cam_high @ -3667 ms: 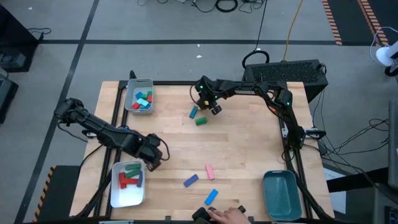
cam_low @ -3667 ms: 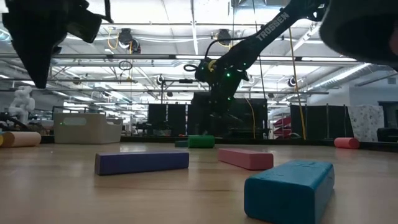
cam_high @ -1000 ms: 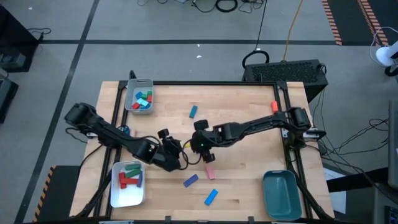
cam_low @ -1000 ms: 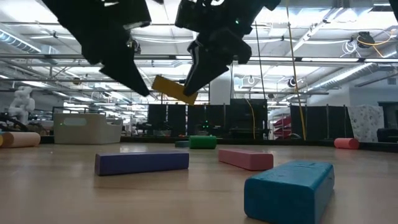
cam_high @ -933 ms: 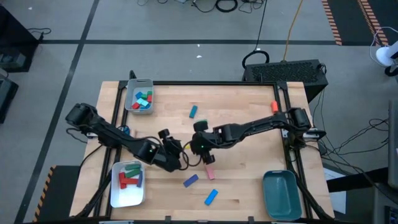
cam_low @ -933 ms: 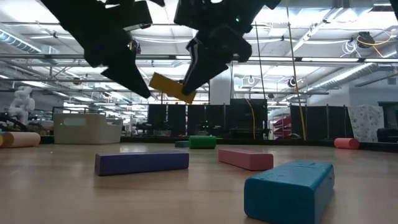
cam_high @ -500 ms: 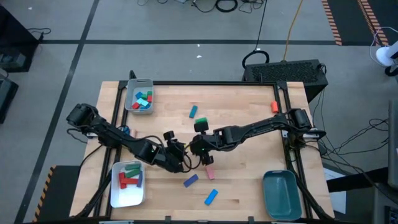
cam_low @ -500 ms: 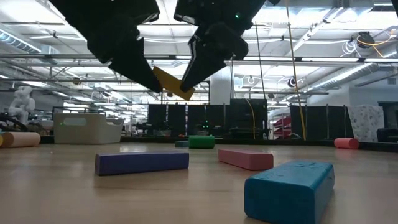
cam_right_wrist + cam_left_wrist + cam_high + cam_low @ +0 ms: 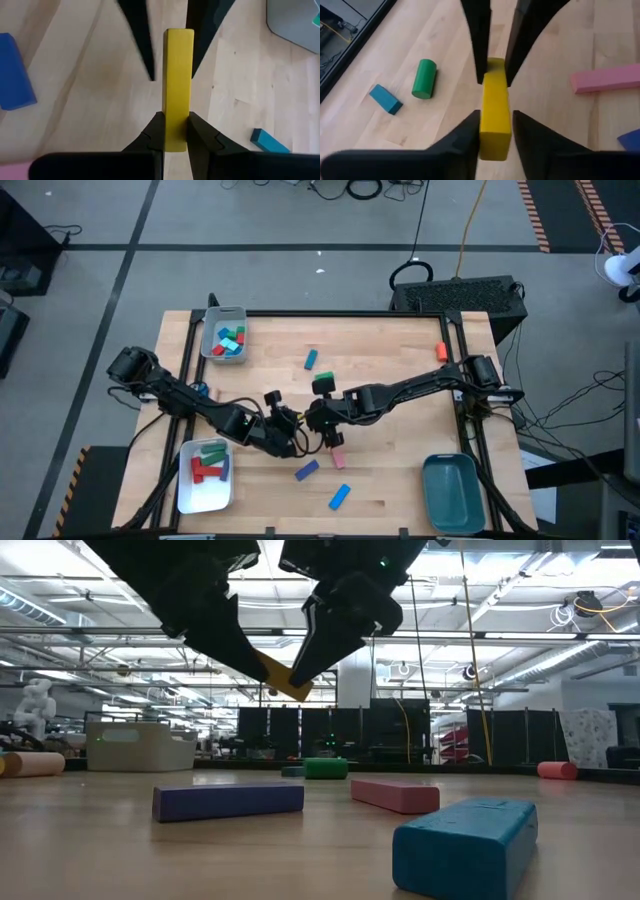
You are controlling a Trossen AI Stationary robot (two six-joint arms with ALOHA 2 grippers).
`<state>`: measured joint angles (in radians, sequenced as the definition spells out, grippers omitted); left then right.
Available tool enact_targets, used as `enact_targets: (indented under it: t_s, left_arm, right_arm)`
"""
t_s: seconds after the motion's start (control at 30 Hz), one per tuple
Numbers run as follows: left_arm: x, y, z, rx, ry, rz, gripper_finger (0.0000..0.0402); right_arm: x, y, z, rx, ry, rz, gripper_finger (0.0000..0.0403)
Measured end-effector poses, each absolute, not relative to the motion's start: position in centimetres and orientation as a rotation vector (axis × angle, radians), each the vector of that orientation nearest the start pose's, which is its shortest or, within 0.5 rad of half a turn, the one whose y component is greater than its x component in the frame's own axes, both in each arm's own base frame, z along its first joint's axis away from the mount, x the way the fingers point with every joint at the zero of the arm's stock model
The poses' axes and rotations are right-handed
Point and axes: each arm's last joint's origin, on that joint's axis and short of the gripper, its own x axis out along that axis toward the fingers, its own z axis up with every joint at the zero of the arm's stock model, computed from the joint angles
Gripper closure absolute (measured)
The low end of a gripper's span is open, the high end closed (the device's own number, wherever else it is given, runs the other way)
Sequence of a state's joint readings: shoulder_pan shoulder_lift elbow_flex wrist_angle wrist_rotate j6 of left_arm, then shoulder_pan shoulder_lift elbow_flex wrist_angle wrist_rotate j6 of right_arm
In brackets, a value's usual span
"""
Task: Sort blocks by size
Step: Put the yellow rectangular block into the white bin
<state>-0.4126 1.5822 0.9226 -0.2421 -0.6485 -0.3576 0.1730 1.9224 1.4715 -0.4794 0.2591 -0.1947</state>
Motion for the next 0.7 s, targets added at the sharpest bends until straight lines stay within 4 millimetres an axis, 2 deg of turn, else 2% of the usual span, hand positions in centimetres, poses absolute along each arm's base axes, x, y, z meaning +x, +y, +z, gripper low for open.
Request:
enact_targets:
  t_s: [0.13,0.3,0.53,0.7]
  left_arm:
    - [29.1,-10.8,19.4,0.122,0.722,0.350,0.0341]
    - [29.1,-10.8,19.4,0.113,0.716,0.348,0.0341]
    - [29.4,-11.0,20.0,0.068,0.696,0.343,0.0341]
    - [29.4,-11.0,20.4,0.068,0.691,0.355,0.0341]
  right_arm:
    - [41.0,6.4,22.2,-0.370,0.919,0.011,0.0369]
    - [40.9,6.5,22.1,-0.312,0.920,-0.017,0.0355]
    - [40.9,6.3,22.1,-0.199,0.927,-0.081,0.0305]
    - [41.0,5.5,22.1,-0.166,0.927,-0.111,0.0274]
